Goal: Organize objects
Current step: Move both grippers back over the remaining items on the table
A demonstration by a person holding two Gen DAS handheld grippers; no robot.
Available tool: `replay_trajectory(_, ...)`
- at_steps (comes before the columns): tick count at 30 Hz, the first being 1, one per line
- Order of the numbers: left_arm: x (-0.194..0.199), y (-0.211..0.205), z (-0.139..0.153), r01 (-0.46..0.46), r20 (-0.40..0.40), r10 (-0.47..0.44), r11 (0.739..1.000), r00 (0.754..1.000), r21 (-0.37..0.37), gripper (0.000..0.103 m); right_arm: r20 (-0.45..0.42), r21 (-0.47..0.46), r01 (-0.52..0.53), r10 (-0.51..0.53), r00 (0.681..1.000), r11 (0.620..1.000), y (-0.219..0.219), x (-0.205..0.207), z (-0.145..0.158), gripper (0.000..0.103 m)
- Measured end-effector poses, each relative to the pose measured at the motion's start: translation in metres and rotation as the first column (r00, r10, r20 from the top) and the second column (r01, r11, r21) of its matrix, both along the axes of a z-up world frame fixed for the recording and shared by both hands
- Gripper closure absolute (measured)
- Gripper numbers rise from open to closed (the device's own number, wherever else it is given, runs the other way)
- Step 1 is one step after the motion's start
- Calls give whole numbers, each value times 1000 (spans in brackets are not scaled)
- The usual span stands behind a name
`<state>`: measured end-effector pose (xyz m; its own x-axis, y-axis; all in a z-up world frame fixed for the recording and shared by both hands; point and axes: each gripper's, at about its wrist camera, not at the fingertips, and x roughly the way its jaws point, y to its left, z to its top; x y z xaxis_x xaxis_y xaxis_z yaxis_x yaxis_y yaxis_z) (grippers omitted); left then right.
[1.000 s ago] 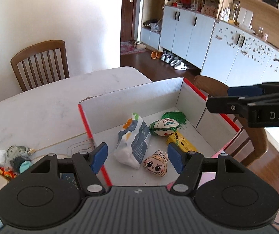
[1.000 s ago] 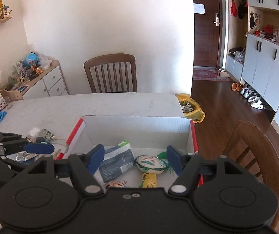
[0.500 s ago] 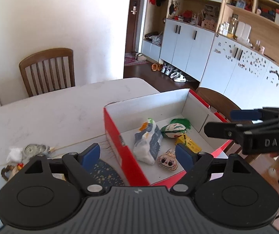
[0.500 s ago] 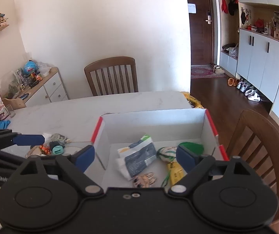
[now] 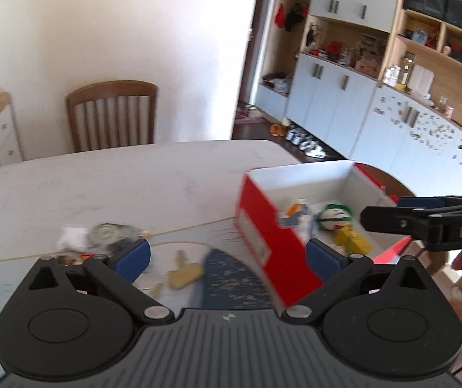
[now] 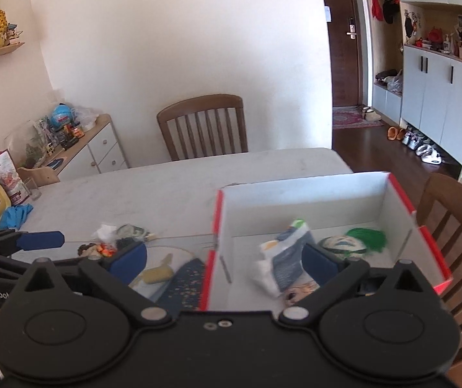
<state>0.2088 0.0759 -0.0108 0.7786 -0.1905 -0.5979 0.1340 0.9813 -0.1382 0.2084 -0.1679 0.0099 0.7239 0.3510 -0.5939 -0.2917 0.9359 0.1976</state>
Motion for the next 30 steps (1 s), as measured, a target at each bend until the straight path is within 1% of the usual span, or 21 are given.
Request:
replay_trajectory(3,-1,19,-3,-28,5,28,999,1000,29,0,-13,8,0,0,1000,1000,15,1,-3,1)
replay_trajectory(9,-3,61,-13,-83,0,83,996,997,12,0,-38,19,-29,29,999,999,51,4,-10,1)
replay_trajectory(12,-6,78,-20,-100,6,100,995,995,21,0,-51,9,-55,55,997,998,68,7,-14,1)
replay_trajectory(17,-8,100,-31,-78,21,78,997,997,6,0,-65,-18,-103,101,993,995,98,16,-21,1)
replay_trajectory(19,-7,105,-37,-71,12,71,997,997,7,0,-70,-29,-114,112,991,993,107,21,-26,1)
replay_trajectory(23,-3,114,-50,-64,-1,64,998,998,9,0,-118,-56,-135,128,985,989,124,35,-41,2)
replay_trajectory(30,12,126,-82,-75,-38,78,994,996,75,0,-169,-109,-159,139,976,981,147,53,-70,4)
